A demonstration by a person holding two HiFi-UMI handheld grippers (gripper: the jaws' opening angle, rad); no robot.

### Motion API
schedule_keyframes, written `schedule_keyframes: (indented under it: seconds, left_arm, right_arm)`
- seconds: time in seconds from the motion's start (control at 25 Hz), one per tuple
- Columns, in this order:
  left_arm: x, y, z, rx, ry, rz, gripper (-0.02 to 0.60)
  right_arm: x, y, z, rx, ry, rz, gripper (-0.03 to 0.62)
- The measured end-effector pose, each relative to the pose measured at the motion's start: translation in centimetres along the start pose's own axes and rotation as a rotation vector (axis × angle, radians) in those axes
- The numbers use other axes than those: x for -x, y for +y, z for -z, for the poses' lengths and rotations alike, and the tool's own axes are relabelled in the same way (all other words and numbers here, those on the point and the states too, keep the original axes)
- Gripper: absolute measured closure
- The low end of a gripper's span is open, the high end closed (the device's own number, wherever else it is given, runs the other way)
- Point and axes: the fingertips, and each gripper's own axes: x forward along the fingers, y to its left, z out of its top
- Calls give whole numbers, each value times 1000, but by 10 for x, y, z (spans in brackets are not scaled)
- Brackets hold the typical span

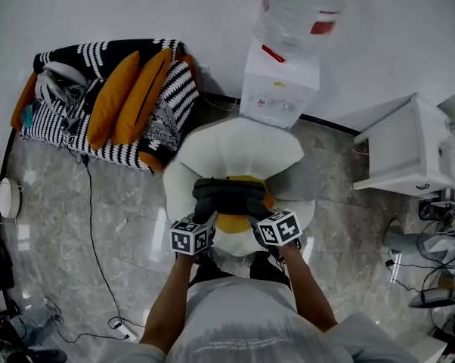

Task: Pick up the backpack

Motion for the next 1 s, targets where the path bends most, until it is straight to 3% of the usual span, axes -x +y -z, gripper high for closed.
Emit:
schedule_keyframes:
  seconds: [0.4, 1.0]
  left_arm:
    - [10, -7, -12, -30, -21, -18, 526]
    - [47, -46, -29, -105, -90, 24, 526]
  right_arm:
    - [14, 8, -9, 2, -53, -21, 560]
    - [58, 27, -18, 20, -165, -46, 560]
